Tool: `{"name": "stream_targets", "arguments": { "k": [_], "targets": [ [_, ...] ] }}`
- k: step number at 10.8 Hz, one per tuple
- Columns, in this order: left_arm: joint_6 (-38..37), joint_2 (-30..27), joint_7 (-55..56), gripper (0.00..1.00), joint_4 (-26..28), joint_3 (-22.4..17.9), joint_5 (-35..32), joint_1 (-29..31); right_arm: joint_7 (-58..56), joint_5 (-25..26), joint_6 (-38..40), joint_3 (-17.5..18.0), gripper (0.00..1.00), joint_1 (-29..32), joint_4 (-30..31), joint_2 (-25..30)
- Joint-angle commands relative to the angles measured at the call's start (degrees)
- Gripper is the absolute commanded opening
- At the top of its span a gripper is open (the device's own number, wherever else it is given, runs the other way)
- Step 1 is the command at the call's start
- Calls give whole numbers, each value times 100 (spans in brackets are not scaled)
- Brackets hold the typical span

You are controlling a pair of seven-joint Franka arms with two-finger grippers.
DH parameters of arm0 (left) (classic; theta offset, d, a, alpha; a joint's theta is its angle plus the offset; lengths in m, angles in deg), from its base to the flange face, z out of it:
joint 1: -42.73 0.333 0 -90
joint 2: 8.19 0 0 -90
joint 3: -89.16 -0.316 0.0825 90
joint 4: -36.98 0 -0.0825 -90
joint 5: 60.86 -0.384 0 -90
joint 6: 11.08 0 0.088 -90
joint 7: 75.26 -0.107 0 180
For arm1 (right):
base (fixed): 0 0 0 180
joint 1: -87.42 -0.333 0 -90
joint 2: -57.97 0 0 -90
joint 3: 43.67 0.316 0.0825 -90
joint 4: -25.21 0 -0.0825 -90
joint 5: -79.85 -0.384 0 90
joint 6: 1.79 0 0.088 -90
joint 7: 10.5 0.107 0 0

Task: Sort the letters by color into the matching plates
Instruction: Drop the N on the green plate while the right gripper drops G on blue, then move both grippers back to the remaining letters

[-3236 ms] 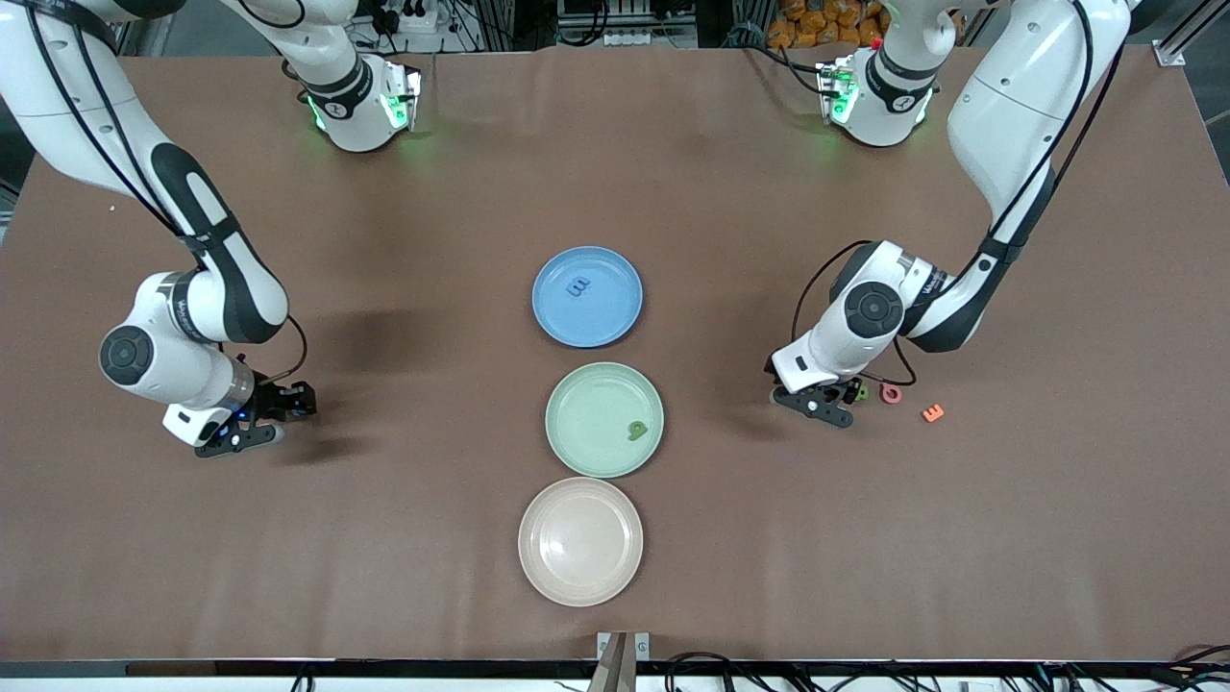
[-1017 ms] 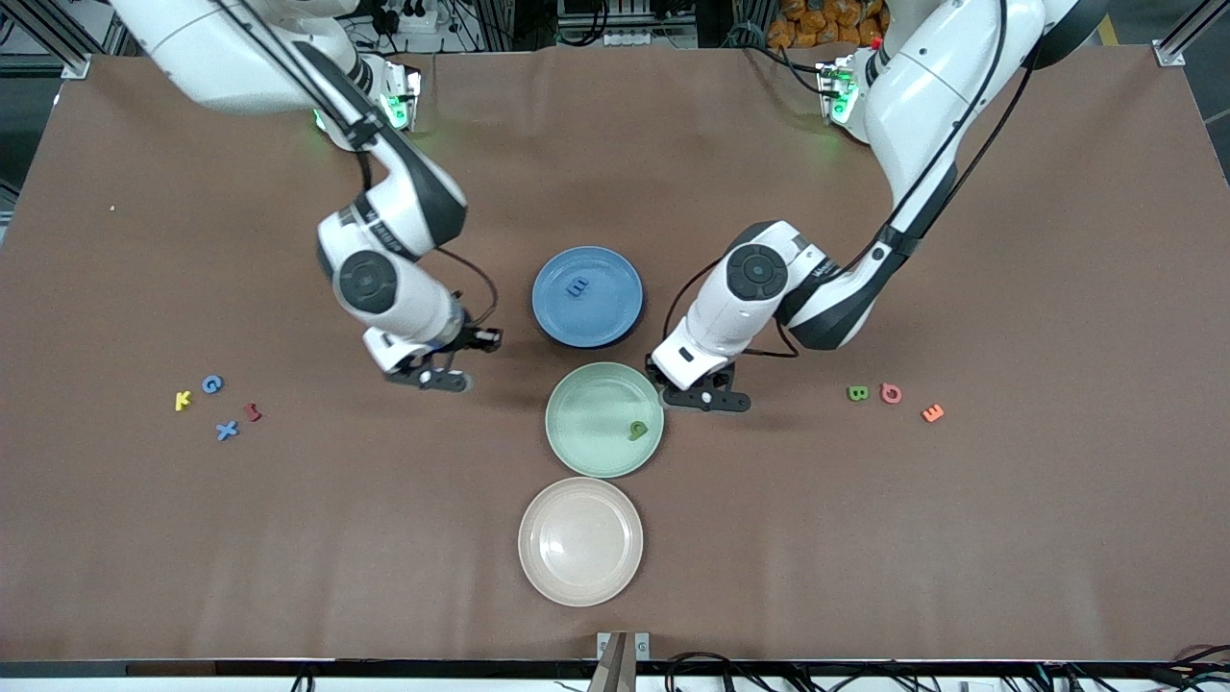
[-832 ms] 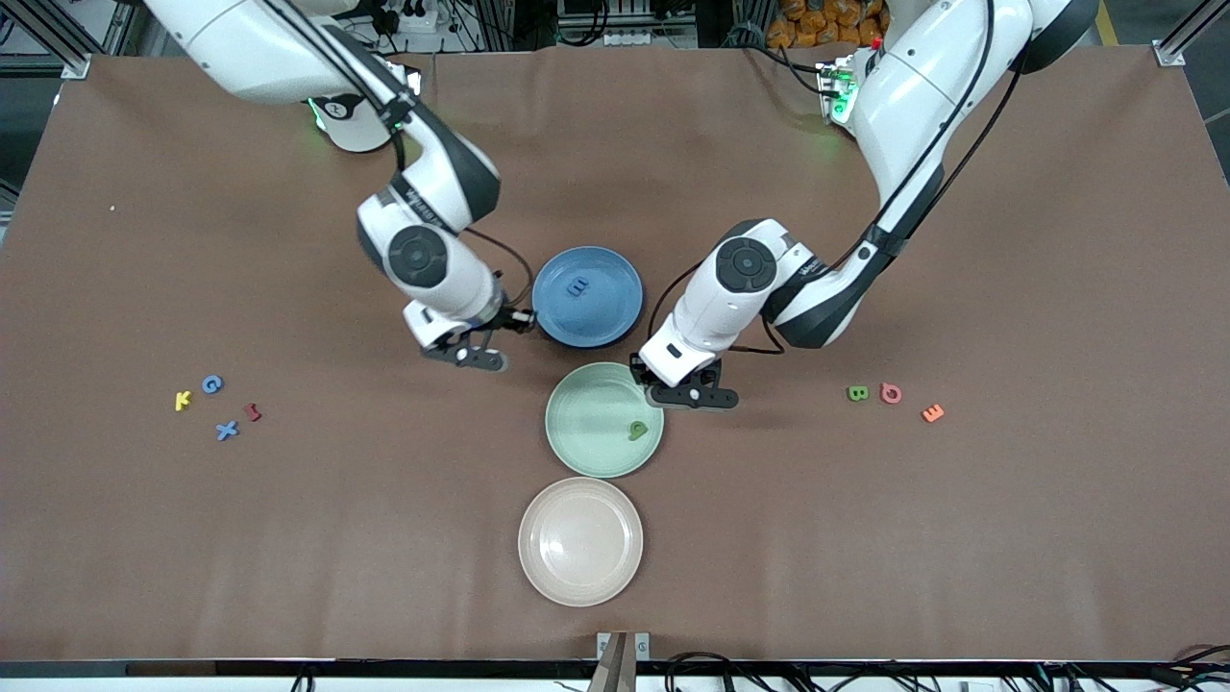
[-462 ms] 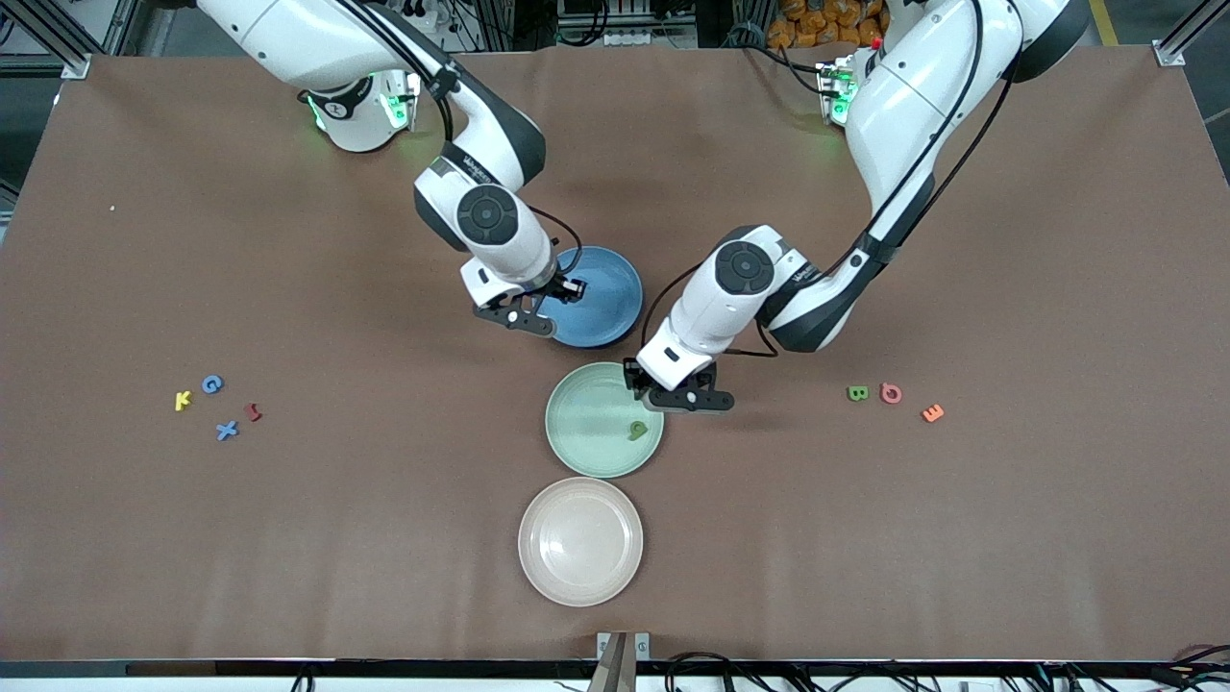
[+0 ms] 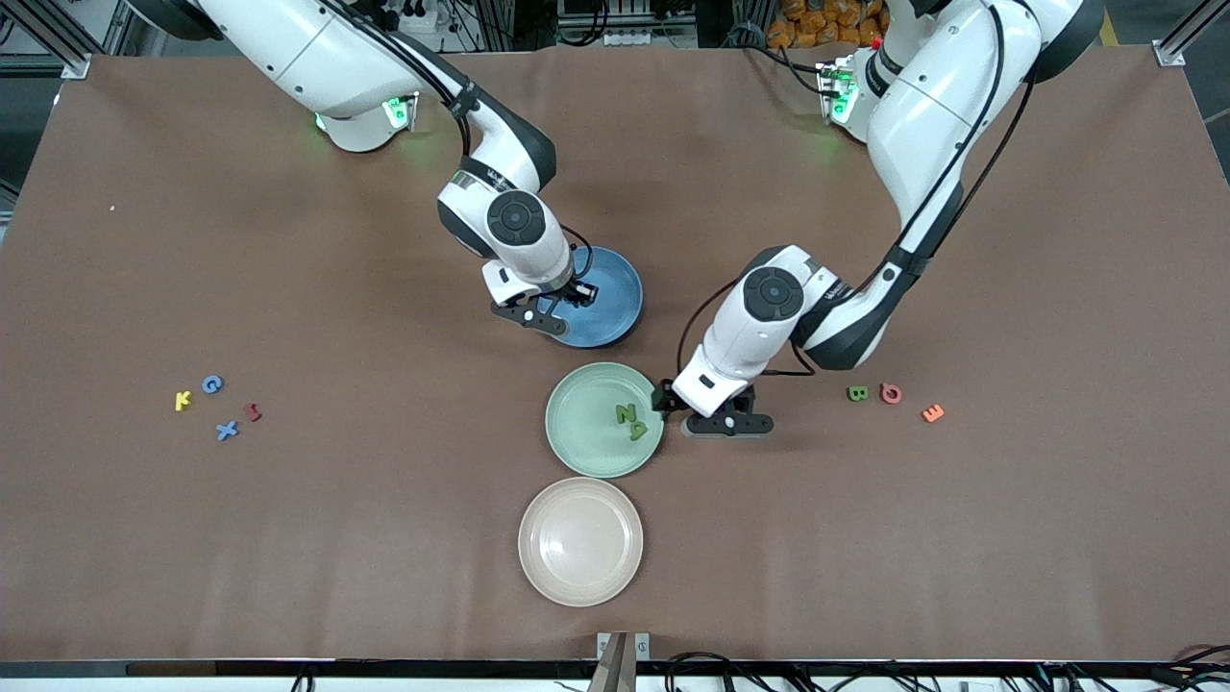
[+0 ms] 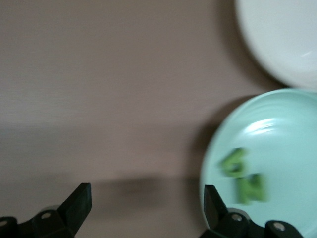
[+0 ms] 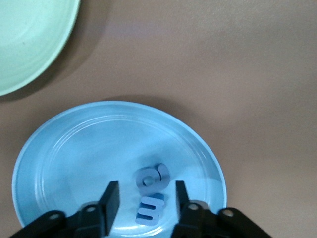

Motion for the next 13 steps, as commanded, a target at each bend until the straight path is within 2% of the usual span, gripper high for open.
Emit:
{"name": "stream_targets", "arguments": {
  "k": [1,2,4,6,7,9,11,13],
  "targets": [
    [-1322,-299,-1595,100,131,-106,-272,270,148,117,31,61,84,117,-76,85],
    [-1692,-614,-2290,100,428,-106,-272,324,113,108,49,61,85,213,-77,198],
    [-1722,-1273,-2700,100,1254,-36,-272,508,-158,74,145,70,85,529,-42,505],
    [-1687,-1539,-3069,100,1634,-36,-272,535,-1261,-372,600,61,85,994,-41,848],
    [-1522,-1557,-3097,100,1818,-36,-281,535,-1989,-584,942,61,85,1309,-50,1041],
    [-803,-1872,-3272,100,2528,-27,-281,753,-3300,-586,1445,44,84,1942,-59,1253],
    [15,-2294,-3552,100,3407,-27,-281,1044,-4382,-516,1499,0,83,2601,-68,1289],
    [342,-2340,-4245,100,3744,-36,-281,1395,-5656,-306,1473,-254,83,3069,-85,1263]
  ]
}}
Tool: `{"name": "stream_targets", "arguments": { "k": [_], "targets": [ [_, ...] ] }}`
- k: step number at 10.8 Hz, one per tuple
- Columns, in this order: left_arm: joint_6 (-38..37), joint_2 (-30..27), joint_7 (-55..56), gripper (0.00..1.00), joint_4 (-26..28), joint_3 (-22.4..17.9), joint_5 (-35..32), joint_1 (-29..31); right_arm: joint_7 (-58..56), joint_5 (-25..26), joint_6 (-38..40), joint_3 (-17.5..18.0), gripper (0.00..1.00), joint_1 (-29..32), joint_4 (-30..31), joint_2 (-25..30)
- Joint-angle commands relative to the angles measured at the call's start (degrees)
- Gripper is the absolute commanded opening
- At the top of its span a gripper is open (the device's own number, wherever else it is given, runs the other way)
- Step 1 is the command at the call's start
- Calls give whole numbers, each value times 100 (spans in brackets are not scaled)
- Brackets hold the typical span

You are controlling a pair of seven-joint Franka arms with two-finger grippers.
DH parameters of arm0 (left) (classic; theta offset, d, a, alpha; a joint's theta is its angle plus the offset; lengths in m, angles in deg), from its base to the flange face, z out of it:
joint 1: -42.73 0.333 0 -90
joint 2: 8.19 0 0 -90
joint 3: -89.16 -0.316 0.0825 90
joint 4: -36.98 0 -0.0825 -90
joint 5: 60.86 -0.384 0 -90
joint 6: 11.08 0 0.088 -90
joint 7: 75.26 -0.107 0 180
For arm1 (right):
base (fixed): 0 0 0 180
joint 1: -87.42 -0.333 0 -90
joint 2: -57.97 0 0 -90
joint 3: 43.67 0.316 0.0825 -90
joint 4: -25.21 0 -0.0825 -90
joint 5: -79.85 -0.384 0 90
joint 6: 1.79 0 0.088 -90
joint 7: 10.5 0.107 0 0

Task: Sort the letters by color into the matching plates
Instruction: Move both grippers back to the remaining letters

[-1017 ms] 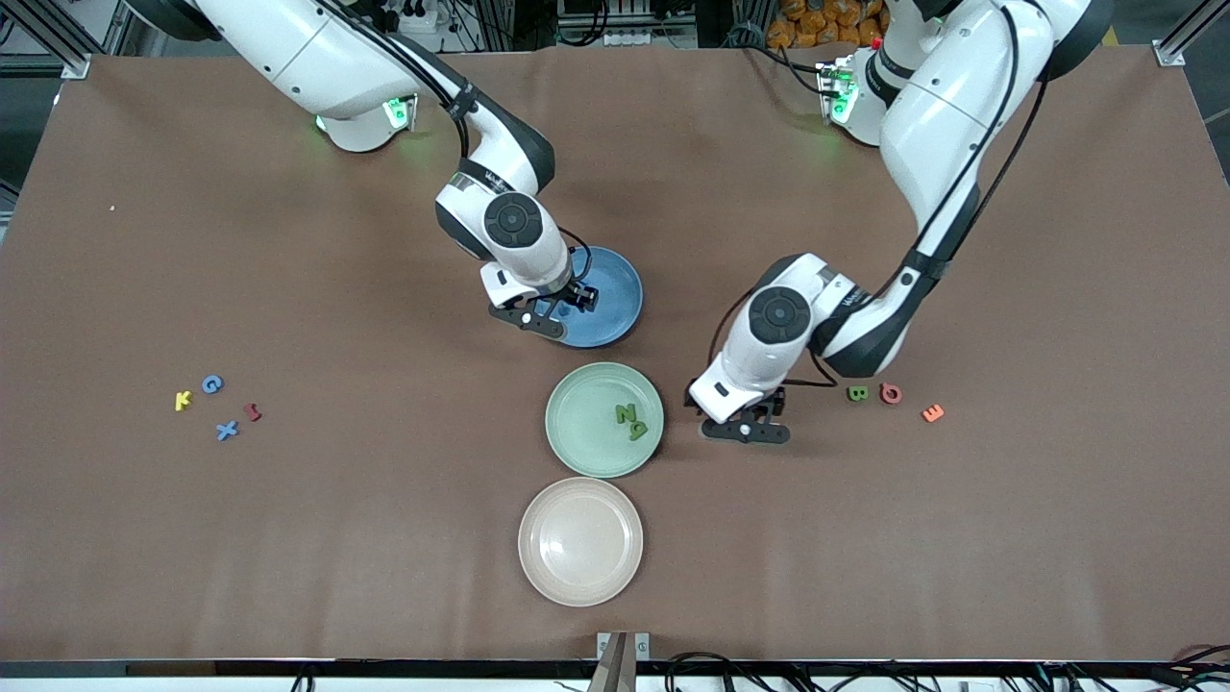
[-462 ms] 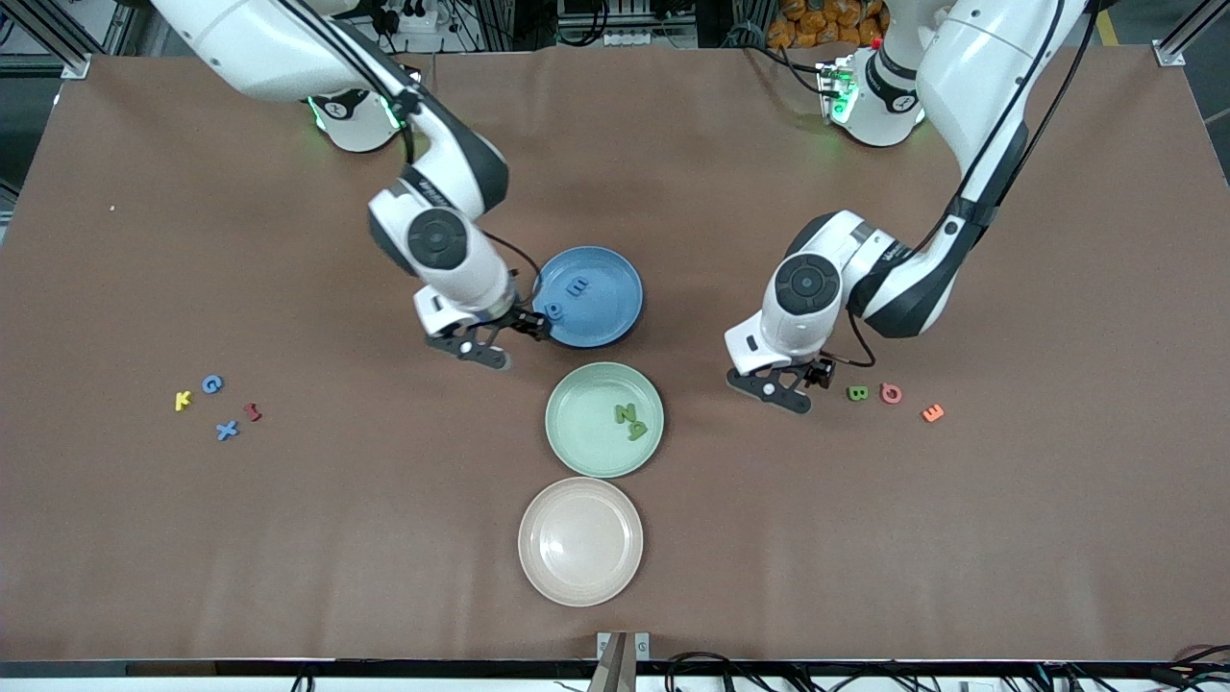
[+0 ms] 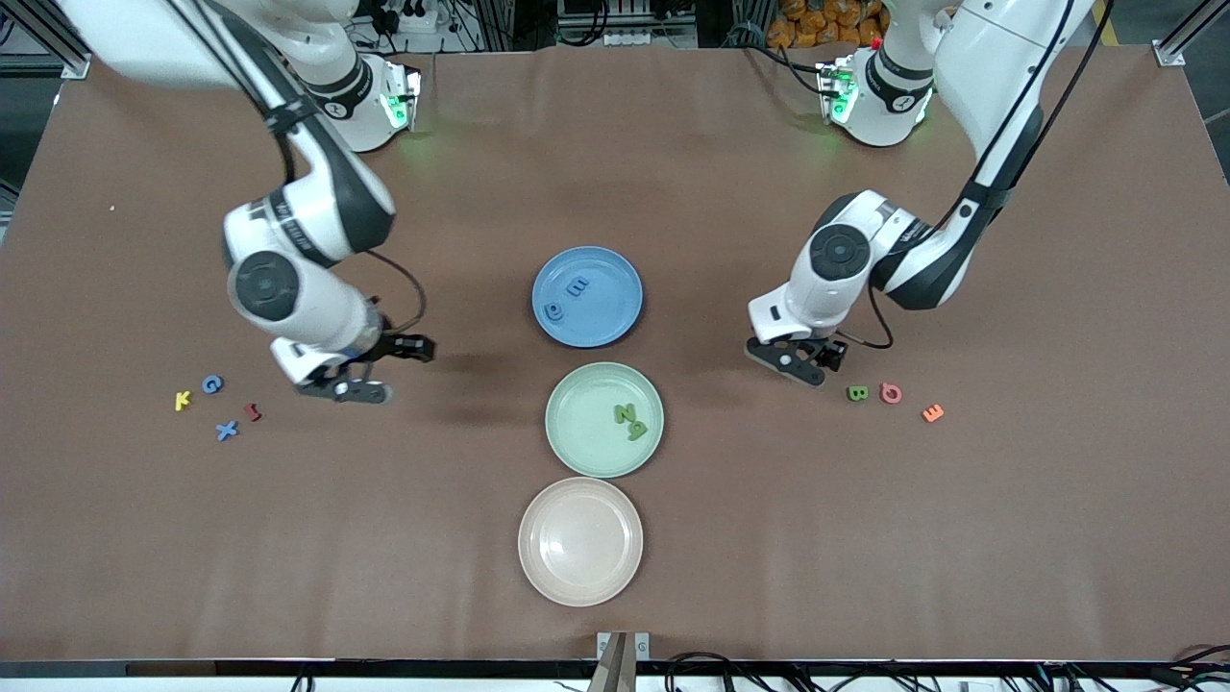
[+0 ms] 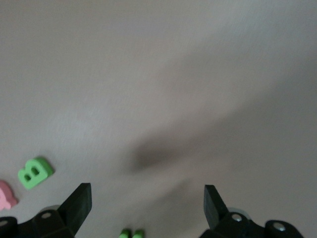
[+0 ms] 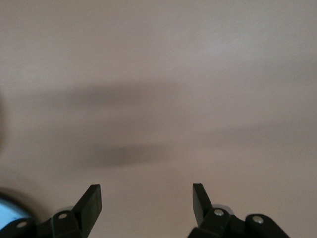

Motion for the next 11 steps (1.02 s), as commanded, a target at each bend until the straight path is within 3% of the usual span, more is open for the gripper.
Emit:
{"name": "stream_targets", "arguments": {
  "k": [1,4,8,11],
  "targets": [
    [431,-415,-922,100,714,41,-110,533,-1685,435,-27,-382,82,548,41,62],
    [440,-345,-1284,100,732,50,-110,657,-2934,1149,-570,-927,80,794,-47,-183],
    [440,-231,-1267,100,881,41,-101,657,-4642,1176,-871,-1464,77,953,-880,-1009],
    [432,-169,-1241,100,969,32,-101,657,-5134,1159,-1028,-1544,74,1102,-1224,-1475]
  ]
}}
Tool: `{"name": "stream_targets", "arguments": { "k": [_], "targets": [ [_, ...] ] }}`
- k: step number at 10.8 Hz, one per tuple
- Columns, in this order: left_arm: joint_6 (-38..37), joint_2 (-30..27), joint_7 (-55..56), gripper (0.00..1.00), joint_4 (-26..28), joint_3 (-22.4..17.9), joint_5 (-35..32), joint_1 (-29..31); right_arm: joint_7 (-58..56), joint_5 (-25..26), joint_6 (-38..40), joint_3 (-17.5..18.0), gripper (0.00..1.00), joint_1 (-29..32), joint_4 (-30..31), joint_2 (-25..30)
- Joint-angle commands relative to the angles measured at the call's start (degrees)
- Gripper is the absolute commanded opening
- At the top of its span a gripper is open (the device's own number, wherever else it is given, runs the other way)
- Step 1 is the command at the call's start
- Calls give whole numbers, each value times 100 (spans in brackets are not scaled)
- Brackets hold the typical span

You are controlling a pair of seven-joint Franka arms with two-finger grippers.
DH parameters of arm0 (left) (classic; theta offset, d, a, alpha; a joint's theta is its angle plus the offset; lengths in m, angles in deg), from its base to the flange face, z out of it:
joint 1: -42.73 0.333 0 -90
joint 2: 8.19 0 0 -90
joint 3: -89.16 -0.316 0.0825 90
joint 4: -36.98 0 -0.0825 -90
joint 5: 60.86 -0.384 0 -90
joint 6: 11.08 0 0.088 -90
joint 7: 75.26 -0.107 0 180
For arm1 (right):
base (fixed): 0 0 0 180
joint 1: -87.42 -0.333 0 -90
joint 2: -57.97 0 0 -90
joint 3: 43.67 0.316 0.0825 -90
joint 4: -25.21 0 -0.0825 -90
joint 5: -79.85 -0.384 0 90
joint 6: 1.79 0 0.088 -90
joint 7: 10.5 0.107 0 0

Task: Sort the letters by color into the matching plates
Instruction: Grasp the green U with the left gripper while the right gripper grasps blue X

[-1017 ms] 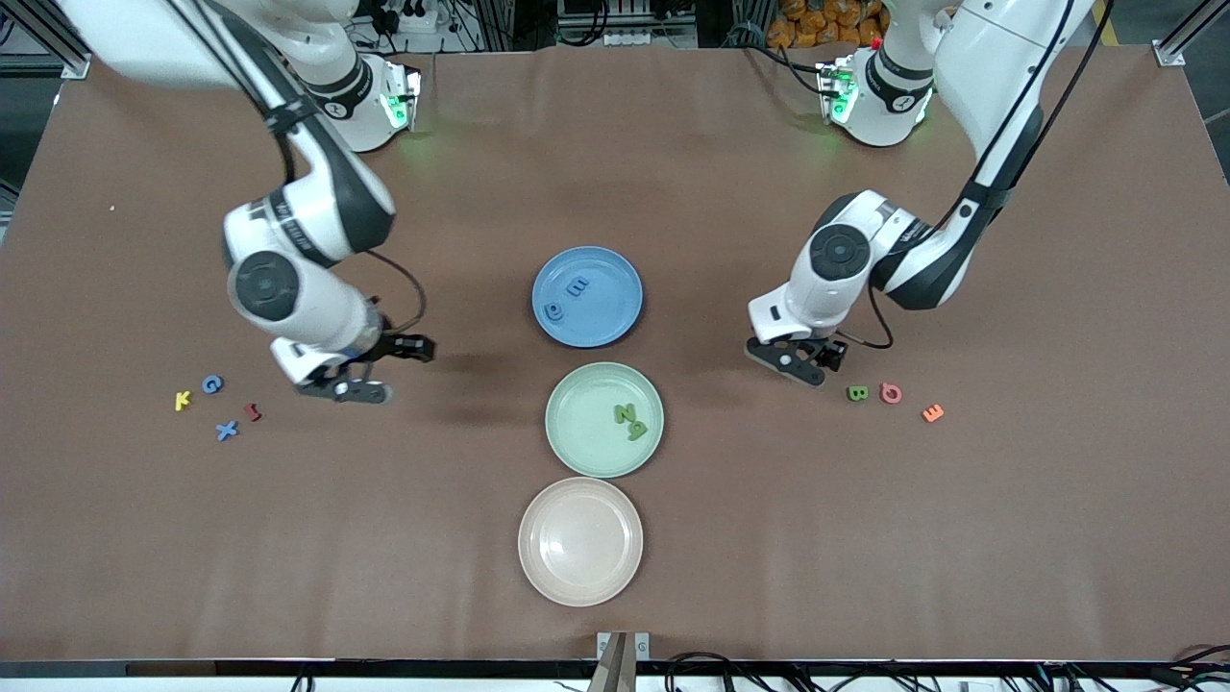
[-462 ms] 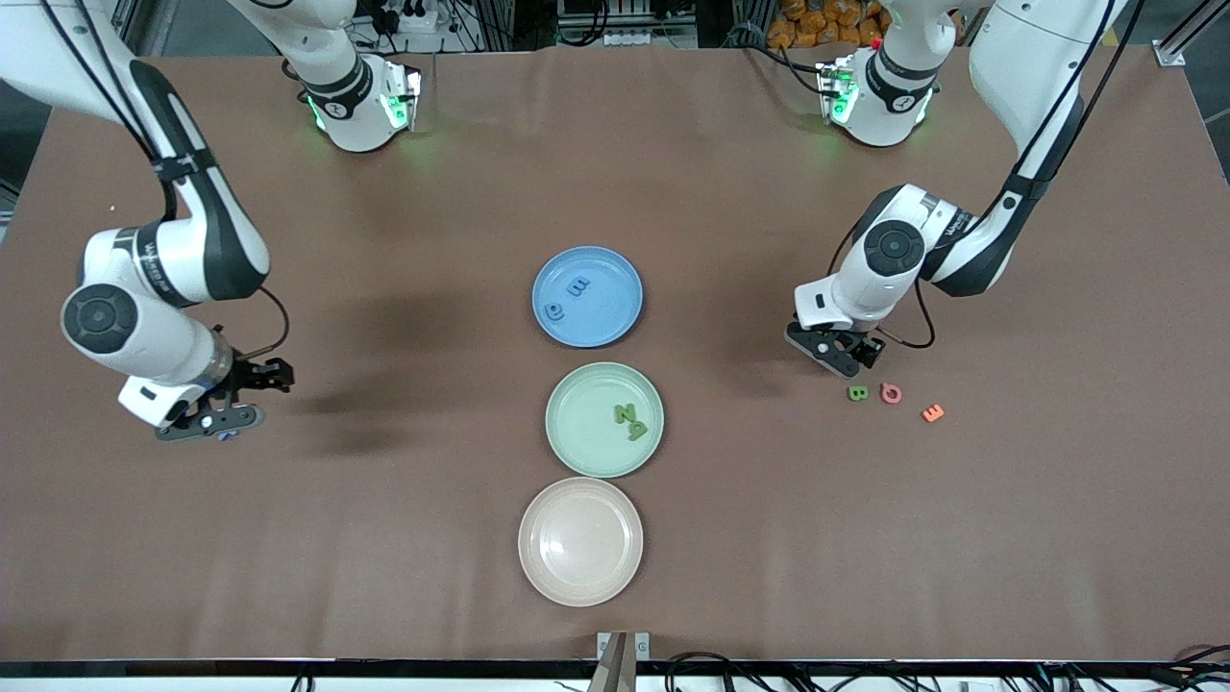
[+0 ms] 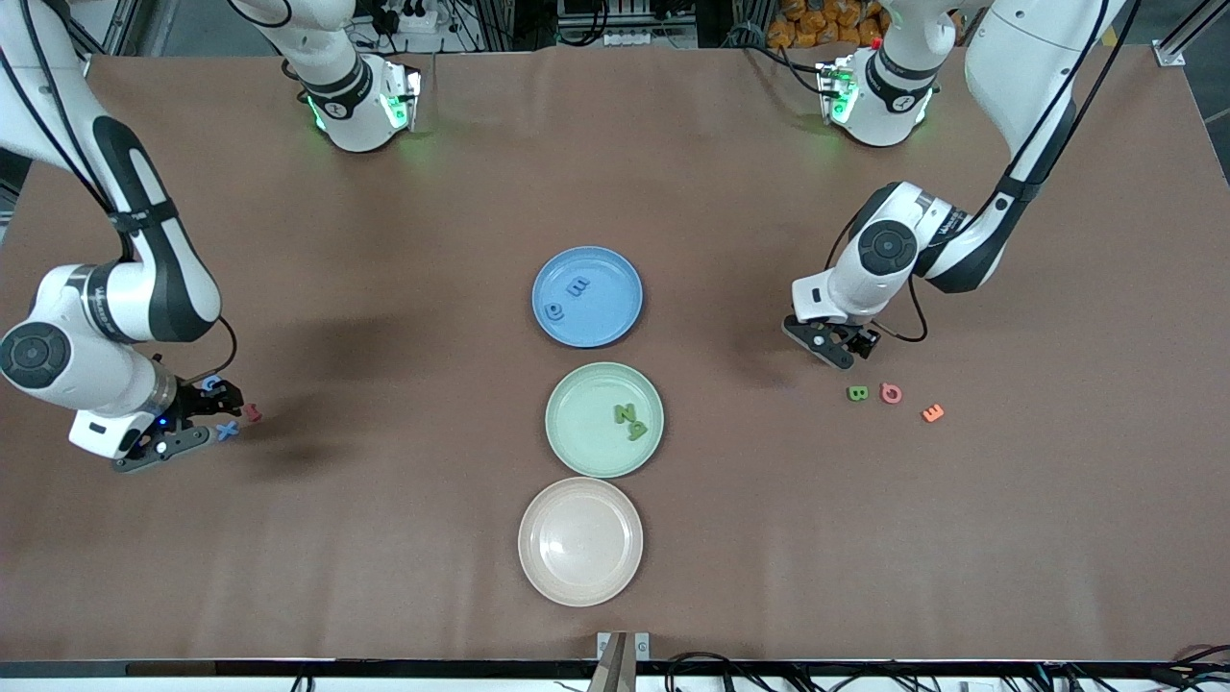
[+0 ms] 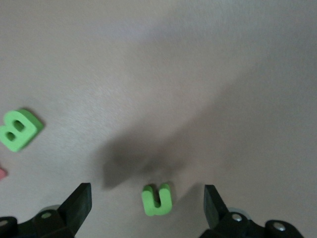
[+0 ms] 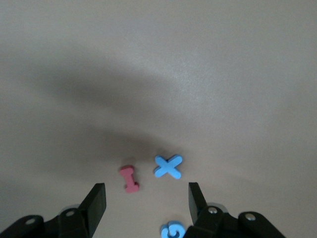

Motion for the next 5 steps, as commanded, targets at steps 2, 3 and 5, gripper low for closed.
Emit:
{"name": "stream_targets", "arguments": {
  "k": [2,3,5],
  "targets": [
    [73,2,-27,100,146,29,-100,60,-514,85,-318,43,73,250,-404,-595],
    [64,2,-18,100,155,29,-100,60,-514,58,-345,43,72,285,-404,-639],
    [38,20,-9,100,155,29,-100,60,-514,49,-468,43,69,390,-395,-736]
  ]
}}
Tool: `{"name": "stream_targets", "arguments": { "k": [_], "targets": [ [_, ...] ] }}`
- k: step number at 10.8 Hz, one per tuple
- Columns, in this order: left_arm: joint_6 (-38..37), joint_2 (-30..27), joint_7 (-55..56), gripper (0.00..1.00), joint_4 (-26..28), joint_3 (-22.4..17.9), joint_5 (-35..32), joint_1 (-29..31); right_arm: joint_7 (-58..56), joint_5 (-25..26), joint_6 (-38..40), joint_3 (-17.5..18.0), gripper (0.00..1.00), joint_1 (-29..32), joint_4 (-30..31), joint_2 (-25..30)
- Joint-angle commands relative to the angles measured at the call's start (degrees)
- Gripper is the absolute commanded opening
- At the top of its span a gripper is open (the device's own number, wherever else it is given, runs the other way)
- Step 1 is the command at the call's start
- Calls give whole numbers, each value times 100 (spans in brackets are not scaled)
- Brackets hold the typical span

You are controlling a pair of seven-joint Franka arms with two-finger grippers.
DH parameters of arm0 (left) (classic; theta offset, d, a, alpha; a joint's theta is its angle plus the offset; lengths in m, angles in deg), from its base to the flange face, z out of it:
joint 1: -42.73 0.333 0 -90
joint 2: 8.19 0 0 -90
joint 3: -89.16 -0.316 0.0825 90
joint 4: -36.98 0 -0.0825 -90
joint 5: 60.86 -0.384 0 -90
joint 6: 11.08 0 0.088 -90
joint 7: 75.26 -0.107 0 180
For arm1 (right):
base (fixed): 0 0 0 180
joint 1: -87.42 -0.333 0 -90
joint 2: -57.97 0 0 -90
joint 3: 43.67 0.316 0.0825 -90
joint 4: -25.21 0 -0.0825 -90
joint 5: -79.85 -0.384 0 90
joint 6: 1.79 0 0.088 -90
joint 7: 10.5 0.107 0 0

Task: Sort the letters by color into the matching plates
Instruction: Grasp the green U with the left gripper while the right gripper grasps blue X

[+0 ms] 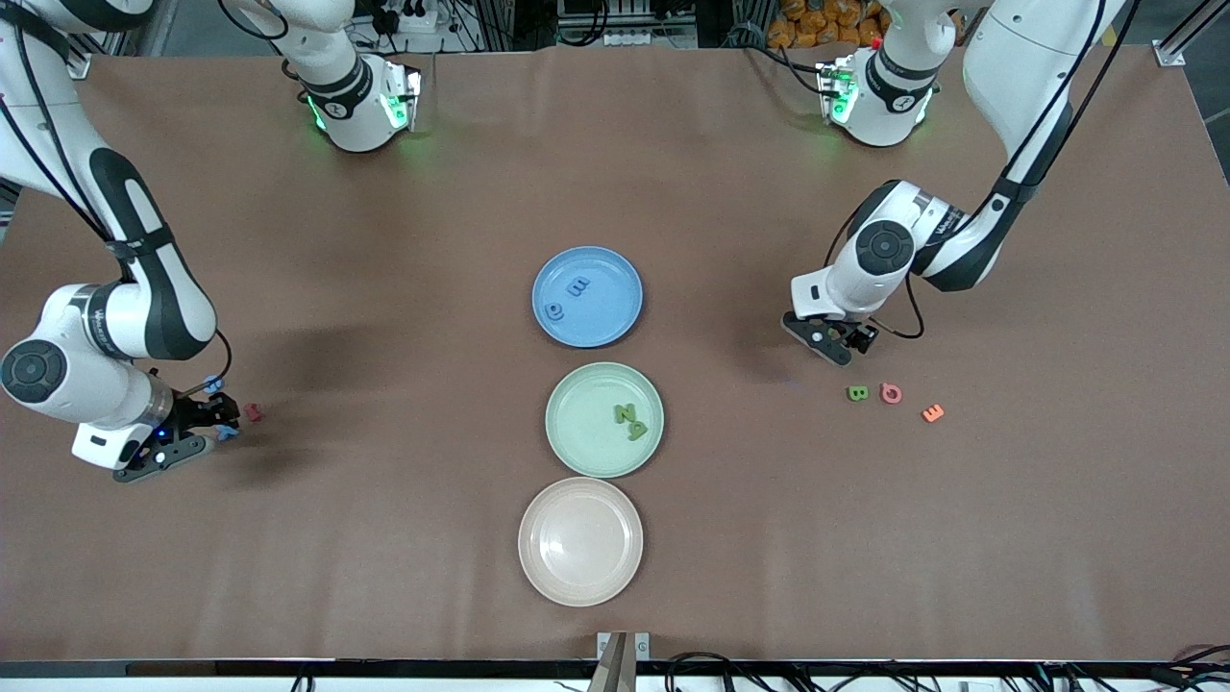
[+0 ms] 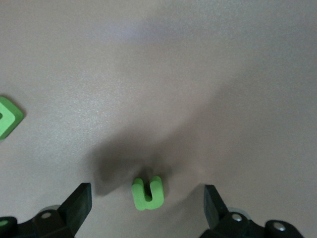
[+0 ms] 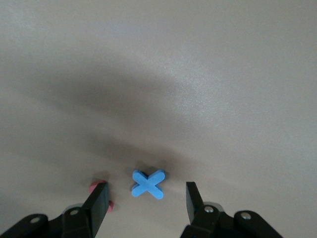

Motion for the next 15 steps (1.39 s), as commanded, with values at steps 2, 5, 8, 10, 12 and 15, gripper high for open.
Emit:
{"name": "stream_targets", "arguments": {
  "k": [2,5,8,10,12,15],
  "targets": [
    [20,-8,244,1,94,30,-74,85,-31,14,-75,82,64,207,-133,-203],
    [20,44,307,0,95,39,-83,85,-22,-135,-75,82,60,225,-124,-256],
    [20,44,404,0,95,39,-83,50,-13,-364,-84,64,59,216,-124,-335],
    [20,-8,439,0,34,48,-83,50,-13,-364,-172,29,58,216,-124,-405],
    [20,-9,806,0,-220,205,-65,42,-13,-364,-190,20,56,207,-124,-423],
    [20,271,1894,0,-983,452,5,-177,-13,-364,-224,20,46,216,-124,-458]
  ]
}}
